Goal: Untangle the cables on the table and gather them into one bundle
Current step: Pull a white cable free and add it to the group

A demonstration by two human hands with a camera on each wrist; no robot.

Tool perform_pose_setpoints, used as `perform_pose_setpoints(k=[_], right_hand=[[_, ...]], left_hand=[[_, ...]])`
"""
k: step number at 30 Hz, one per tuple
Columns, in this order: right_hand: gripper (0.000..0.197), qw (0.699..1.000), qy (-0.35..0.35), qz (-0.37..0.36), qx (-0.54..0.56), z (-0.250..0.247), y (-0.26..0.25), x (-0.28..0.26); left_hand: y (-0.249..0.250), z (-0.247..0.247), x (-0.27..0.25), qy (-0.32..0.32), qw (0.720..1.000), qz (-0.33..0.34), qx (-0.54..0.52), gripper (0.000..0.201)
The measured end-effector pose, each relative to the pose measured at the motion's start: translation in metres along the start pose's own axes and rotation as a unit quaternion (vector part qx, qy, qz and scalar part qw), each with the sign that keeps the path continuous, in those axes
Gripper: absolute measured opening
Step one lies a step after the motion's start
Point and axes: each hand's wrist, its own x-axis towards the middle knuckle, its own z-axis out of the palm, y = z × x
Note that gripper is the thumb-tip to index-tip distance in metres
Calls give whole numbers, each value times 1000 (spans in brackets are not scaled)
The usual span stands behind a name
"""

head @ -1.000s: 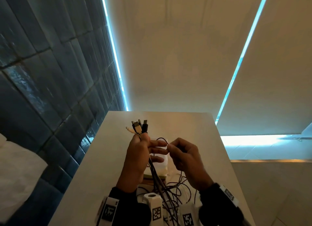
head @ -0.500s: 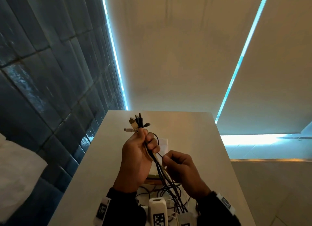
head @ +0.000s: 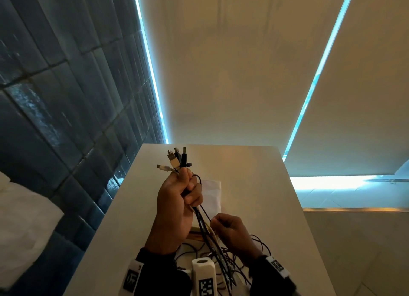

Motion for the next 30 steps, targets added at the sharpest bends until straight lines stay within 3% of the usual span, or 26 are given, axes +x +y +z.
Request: perform_pose_setpoints(k=[8, 11, 15, 18, 24, 30], right_hand=[[31, 995, 40, -3, -86, -5, 52, 14], [26, 991, 52, 19, -122, -6, 63, 17], [31, 979, 122, 31, -159, -4, 46, 29], [28, 983, 162, 2, -82, -1, 3, 36], [18, 985, 94, -132, 62, 13, -92, 21], [22, 981, -15, -181, 70, 23, -108, 4]], left_hand=[[7, -4, 0, 4, 1000, 5, 30, 29], [6, -7, 0, 22, 999, -3, 43, 29], [7, -9, 2, 42, 997, -23, 59, 28], [10, -11, 1, 61, 995, -27, 67, 26], [10, -9, -1, 105, 990, -41, 88, 22], [11, -9, 1, 104, 991, -48, 70, 19]])
